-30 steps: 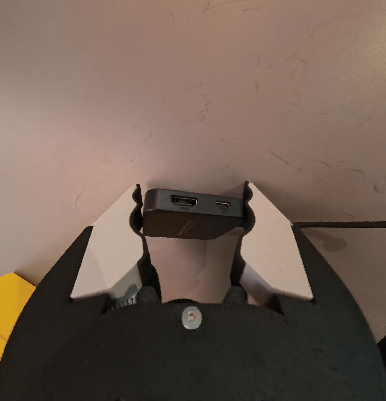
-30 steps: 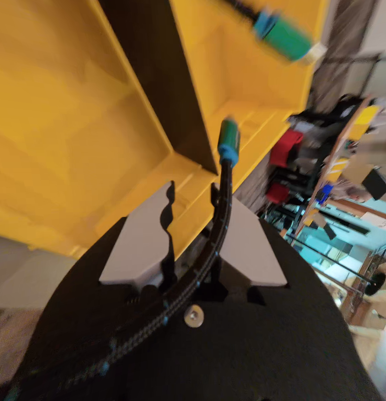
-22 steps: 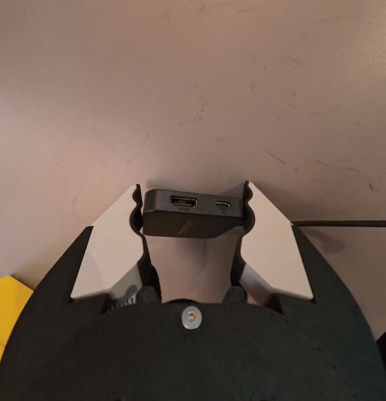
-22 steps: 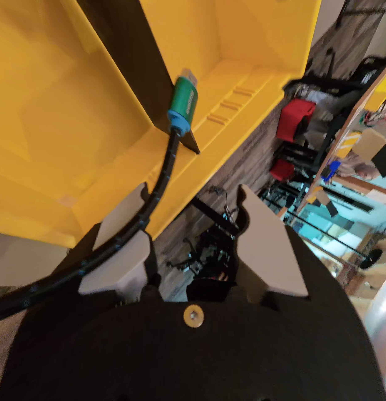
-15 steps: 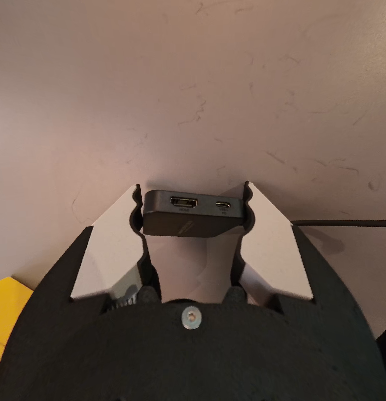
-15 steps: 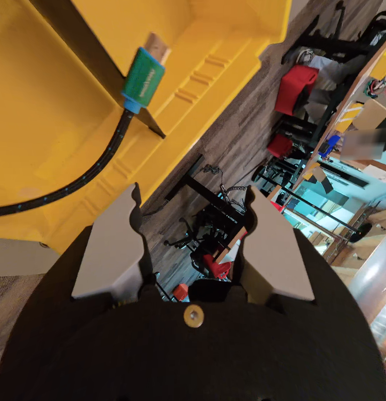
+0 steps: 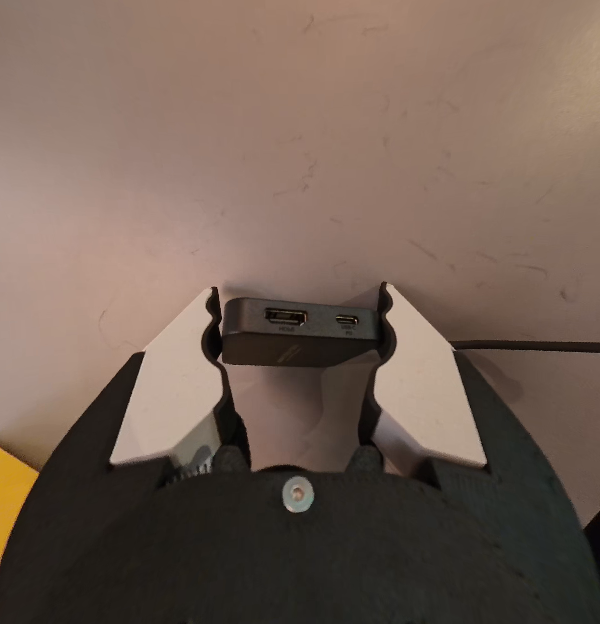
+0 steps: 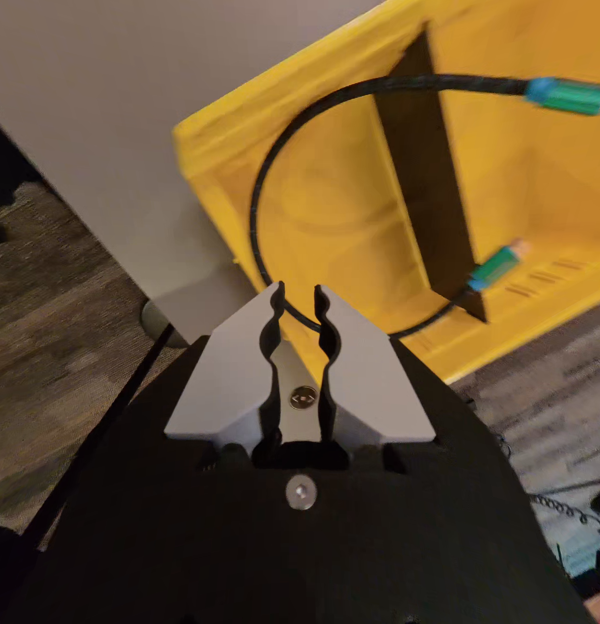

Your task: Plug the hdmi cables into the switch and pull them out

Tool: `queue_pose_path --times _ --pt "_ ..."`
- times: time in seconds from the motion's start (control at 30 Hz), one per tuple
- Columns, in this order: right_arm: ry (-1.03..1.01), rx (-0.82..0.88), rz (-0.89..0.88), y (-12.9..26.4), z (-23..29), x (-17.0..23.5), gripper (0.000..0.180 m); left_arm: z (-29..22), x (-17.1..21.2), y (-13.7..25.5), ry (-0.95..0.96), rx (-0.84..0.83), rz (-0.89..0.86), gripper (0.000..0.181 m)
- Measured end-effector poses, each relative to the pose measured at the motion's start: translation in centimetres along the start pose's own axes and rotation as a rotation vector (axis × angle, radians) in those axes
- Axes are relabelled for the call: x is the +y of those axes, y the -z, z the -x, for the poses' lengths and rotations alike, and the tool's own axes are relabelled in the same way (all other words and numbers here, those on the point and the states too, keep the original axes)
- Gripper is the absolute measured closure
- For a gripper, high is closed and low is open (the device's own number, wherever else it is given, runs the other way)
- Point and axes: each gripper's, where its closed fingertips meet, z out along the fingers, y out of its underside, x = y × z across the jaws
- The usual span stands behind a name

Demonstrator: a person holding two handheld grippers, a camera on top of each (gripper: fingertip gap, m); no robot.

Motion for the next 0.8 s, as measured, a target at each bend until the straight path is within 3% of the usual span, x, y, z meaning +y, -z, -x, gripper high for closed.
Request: queue_pose_path --times 0.13,0.4,0.53,0.63,0.7,0.8 --pt "-0.011 -0.086 -0.031 -2.8 2.0 0.6 0.165 -0.2 -0.2 -0.1 -0.008 0.002 -0.001 0.09" --pt "-0.143 -0.148 -0.114 -4.3 1.5 0.2 0.169 -0.5 -0.2 -0.1 0.004 0.011 -0.004 0.09" --pt "-0.221 -0.16 -0.064 -6.0 0.7 1.1 0.165 -0.5 -0.2 -0.2 0.007 0.017 -0.004 0.09" --pt "-0.164 -0.077 0.158 -6.7 0.1 3.7 0.161 -0.6 -0.2 -0.2 0.005 0.019 0.002 0.09" --pt "-0.14 -0.108 0.118 -6.4 0.7 2.4 0.149 -0.6 -0.2 -0.2 0.003 0.021 0.006 0.09" --pt "-0.145 -0.091 0.074 -5.7 0.1 1.4 0.151 -0.6 -0.3 -0.2 0.004 0.025 0.006 0.09"
